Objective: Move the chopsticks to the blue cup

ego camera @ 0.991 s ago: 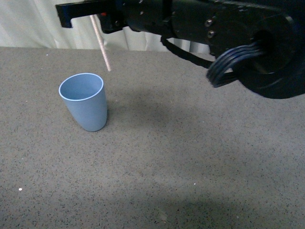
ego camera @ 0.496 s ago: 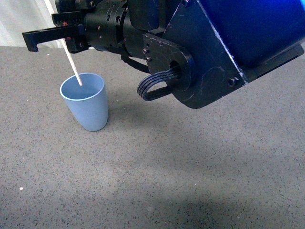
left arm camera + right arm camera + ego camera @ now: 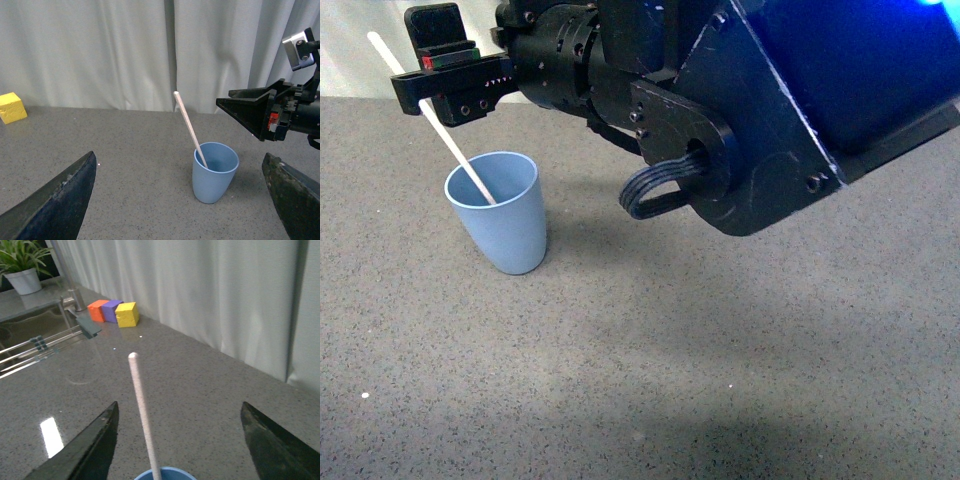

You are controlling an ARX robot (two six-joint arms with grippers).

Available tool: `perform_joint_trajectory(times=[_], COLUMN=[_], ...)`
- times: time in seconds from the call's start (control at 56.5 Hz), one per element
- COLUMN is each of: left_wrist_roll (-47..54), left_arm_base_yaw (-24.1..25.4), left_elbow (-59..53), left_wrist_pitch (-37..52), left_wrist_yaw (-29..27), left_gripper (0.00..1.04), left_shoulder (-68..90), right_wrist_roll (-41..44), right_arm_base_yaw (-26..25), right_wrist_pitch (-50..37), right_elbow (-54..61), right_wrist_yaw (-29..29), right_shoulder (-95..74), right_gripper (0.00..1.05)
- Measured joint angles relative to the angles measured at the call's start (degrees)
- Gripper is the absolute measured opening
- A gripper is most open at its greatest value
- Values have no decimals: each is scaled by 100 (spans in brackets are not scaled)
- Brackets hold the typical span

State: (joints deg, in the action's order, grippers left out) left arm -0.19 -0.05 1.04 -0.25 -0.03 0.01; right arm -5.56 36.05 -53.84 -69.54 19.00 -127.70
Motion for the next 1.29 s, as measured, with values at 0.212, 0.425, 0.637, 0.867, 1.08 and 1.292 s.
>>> perform_joint_trajectory(times=[0.212, 0.425, 0.637, 0.867, 1.08, 1.292], left_wrist_roll=[0, 0, 0, 0, 0, 0], left_arm_base_yaw=[0, 0, 0, 0, 0, 0], left_elbow=[0, 0, 0, 0, 0, 0], left_wrist_pitch=[0, -2, -2, -2, -2, -2], left_wrist_yaw=[2, 2, 4, 0, 2, 0], left_gripper=[98, 98, 98, 98, 98, 98], left_shoulder=[0, 0, 0, 0, 0, 0], right_wrist_roll=[129, 476, 535, 557, 557, 557], right_arm_base_yaw=[-197, -509, -1475, -2059, -2564, -2889], right_wrist_pitch=[-7, -1298, -1637, -1246, -758, -35], right_elbow=[531, 2166, 4446, 5484, 6170, 6566], right_wrist_yaw=[-710, -4581, -4026, -3348, -2927, -2581], right_shoulder=[398, 1325, 3132, 4625, 5735, 6857], right_gripper=[96, 65, 19, 1, 1, 1])
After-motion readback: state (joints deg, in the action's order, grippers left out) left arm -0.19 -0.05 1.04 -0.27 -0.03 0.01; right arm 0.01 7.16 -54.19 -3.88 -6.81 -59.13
